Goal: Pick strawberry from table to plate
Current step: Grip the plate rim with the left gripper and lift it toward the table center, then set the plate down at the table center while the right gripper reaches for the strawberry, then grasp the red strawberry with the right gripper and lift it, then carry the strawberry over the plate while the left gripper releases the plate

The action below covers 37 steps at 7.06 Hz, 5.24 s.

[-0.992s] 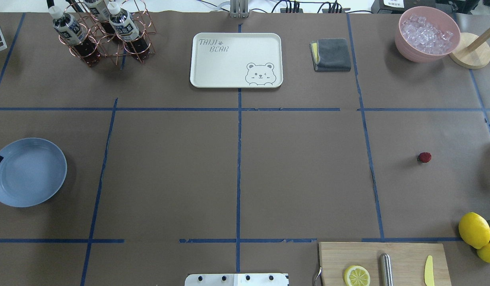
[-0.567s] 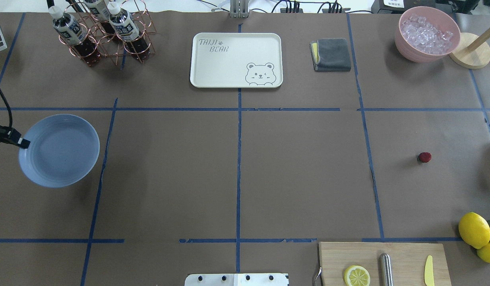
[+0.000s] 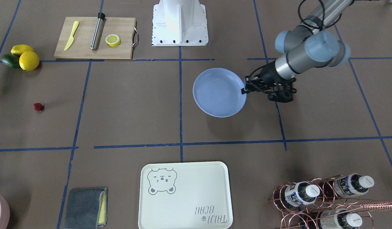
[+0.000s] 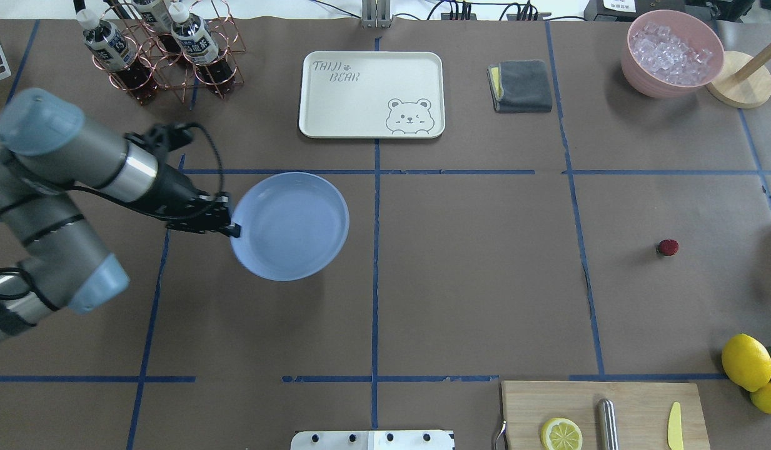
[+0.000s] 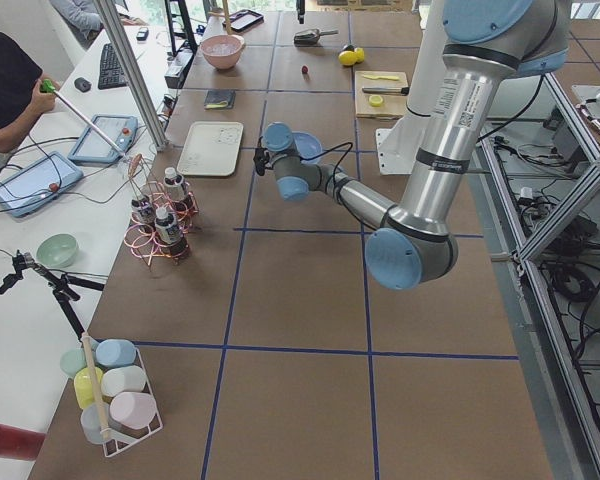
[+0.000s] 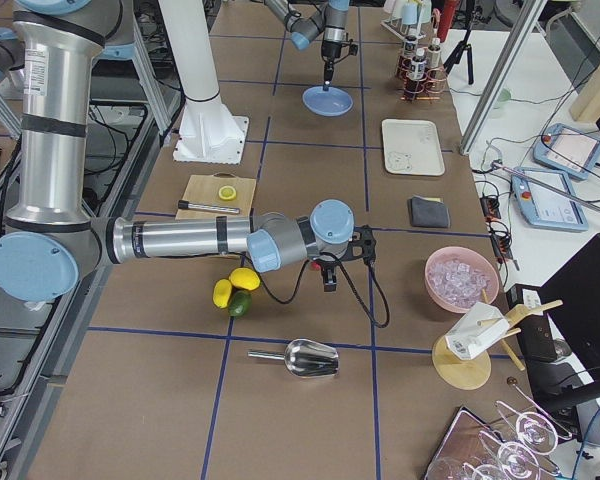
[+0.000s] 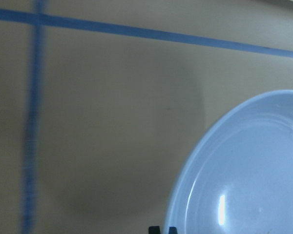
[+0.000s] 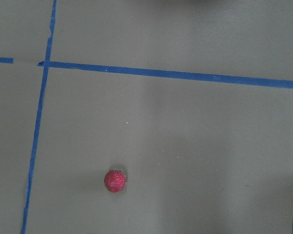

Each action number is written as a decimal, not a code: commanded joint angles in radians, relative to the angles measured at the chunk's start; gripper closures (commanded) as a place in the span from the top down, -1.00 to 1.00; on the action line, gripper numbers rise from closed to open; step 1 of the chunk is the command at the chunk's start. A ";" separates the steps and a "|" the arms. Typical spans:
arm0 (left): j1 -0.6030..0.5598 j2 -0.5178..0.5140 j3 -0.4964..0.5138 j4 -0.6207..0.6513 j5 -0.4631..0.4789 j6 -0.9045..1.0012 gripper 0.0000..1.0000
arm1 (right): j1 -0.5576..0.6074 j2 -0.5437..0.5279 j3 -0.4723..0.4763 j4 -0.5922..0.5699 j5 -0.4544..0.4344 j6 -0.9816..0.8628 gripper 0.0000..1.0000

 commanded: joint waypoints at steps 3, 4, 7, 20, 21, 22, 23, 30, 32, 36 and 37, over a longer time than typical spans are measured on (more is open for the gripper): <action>0.143 -0.102 0.083 0.003 0.224 -0.081 -1.00 | -0.014 0.011 0.002 0.001 0.002 0.016 1.00; 0.160 -0.119 0.091 0.003 0.251 -0.081 -1.00 | -0.014 0.014 0.003 -0.001 0.003 0.016 1.00; 0.183 -0.134 0.118 0.001 0.290 -0.077 -1.00 | -0.039 0.027 0.006 -0.001 0.052 0.025 1.00; 0.174 -0.119 0.016 -0.005 0.390 -0.081 0.98 | -0.505 0.065 -0.087 0.217 -0.446 0.486 0.20; 0.174 -0.119 0.016 -0.005 0.388 -0.081 0.98 | -0.505 0.068 -0.092 0.217 -0.445 0.484 -0.39; 0.174 -0.117 0.014 -0.005 0.390 -0.083 0.98 | -0.504 0.070 -0.090 0.219 -0.446 0.483 -0.99; 0.174 -0.116 0.011 -0.005 0.390 -0.083 0.98 | -0.504 0.070 -0.086 0.219 -0.448 0.481 -1.00; 0.041 0.178 -0.199 -0.002 0.382 0.099 0.98 | -0.879 0.635 -0.046 0.203 -0.646 1.289 -1.00; 0.037 0.177 -0.199 -0.002 0.385 0.097 0.98 | -0.934 0.775 -0.202 0.207 -0.746 1.351 -1.00; 0.043 0.173 -0.198 -0.002 0.387 0.089 0.99 | -0.935 0.828 -0.304 0.202 -0.779 1.351 -1.00; 0.043 0.173 -0.198 -0.002 0.387 0.089 0.99 | -0.935 0.832 -0.313 0.200 -0.784 1.352 -1.00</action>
